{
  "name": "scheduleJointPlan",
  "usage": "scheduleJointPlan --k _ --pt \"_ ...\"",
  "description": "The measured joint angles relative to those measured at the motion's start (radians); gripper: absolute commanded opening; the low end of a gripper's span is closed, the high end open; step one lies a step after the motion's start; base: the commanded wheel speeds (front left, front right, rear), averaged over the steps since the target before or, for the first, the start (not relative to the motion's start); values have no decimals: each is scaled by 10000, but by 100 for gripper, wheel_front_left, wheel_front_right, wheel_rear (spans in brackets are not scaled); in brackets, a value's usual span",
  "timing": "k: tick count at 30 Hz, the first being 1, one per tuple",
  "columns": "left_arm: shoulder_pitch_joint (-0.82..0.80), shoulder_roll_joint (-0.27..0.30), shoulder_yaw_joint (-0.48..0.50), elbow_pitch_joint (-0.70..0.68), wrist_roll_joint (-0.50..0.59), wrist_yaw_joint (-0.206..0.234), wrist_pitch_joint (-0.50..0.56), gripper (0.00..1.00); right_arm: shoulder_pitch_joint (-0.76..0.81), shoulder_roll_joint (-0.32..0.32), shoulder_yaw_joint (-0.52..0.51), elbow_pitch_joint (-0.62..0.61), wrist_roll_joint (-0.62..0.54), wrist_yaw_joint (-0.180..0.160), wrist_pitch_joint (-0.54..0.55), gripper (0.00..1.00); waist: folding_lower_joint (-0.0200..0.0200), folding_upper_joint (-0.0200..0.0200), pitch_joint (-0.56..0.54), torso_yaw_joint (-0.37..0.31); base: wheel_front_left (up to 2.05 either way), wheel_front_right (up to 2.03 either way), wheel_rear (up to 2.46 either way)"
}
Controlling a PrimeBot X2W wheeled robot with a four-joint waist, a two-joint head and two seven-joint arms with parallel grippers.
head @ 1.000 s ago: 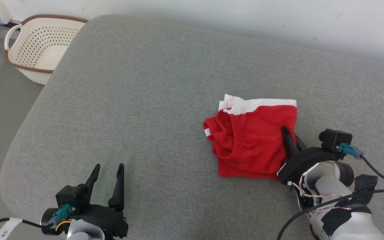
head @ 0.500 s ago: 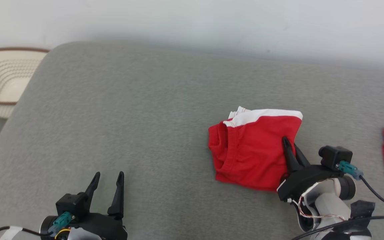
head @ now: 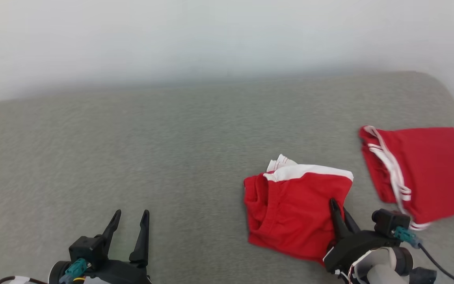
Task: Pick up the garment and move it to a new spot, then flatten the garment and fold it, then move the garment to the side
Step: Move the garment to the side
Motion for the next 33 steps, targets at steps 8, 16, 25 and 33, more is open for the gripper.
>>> scheduleJointPlan --k 8,16,25,33 --pt "0 -4 -153 -213 8 31 0 100 361 96 -102 -79 59 0 0 0 0 0 -150 -1391 0 0 0" --pt "-59 -8 -585 -477 -33 59 0 100 514 79 -640 -274 100 0 0 0 0 0 13 -2160 0 0 0" --pt "-232 -6 -1011 -533 -109 88 0 100 -465 -564 -123 -433 -566 0 0 0 0 0 431 -1826 0 0 0" --pt "-282 -6 -1047 -646 -182 176 0 100 -1955 -1850 307 -71 -763 0 10 0 0 0 599 -1310 0 0 0"
